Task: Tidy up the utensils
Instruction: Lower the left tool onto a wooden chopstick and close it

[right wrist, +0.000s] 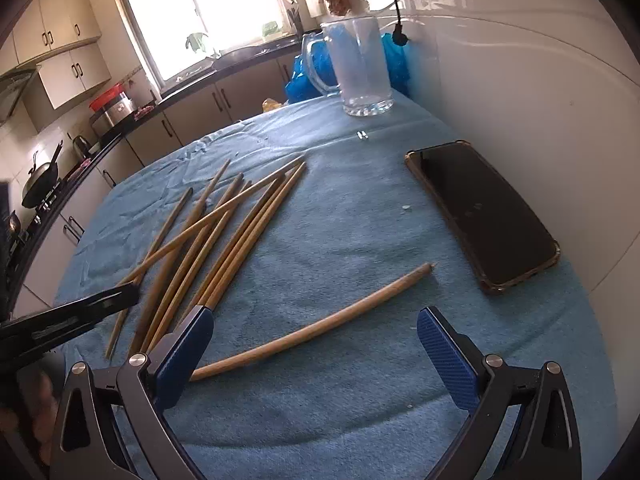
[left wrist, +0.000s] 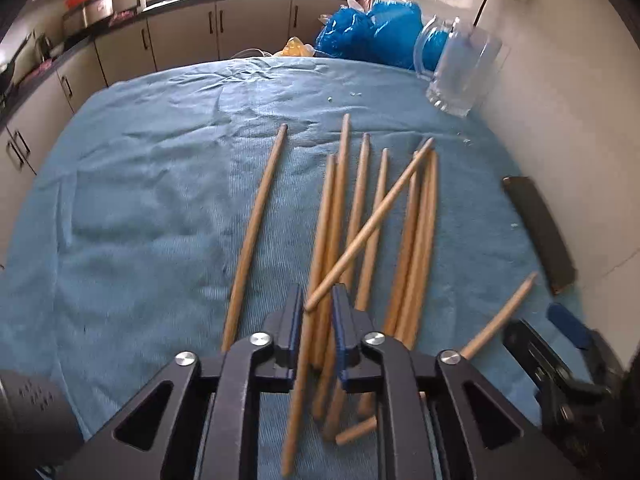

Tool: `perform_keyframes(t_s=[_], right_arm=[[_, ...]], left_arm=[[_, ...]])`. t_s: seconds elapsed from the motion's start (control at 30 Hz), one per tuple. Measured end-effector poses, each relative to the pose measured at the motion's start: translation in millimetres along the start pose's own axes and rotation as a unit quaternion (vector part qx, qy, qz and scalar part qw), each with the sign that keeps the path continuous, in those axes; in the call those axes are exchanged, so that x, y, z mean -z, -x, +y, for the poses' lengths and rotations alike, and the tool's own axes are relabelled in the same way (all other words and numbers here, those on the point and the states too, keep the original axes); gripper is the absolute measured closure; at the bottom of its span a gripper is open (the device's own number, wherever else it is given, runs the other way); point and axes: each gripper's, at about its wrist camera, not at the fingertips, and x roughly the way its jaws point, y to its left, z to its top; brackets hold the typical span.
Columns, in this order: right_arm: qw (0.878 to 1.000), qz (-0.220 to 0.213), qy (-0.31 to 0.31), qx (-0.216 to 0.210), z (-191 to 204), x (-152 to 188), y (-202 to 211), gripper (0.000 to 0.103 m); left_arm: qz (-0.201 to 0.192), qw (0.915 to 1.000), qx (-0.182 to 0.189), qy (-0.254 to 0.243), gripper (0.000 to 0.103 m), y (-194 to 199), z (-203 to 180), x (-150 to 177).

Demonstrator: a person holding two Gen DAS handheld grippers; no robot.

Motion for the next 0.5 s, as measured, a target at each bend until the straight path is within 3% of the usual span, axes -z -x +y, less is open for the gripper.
perform_keyframes(t_s=[0.1, 0.33, 0.5], right_arm=[[1.000, 0.007, 0.013, 0.000, 5, -1, -1, 0.000], [0.999, 0.018, 0.037, 0.009, 7, -4, -11, 0.000], [0.997, 0.049, 0.061, 0.021, 10, 3, -23, 0.000]], left_arm=[[0.015, 0.9999, -0.007, 0.003, 0.088, -12, 4, -3], [0.019, 0.9998, -0.003, -0.007, 0.098, -2, 5, 12], [0.043, 0.9971, 0.051, 0.035, 0.098, 16, 22, 33]])
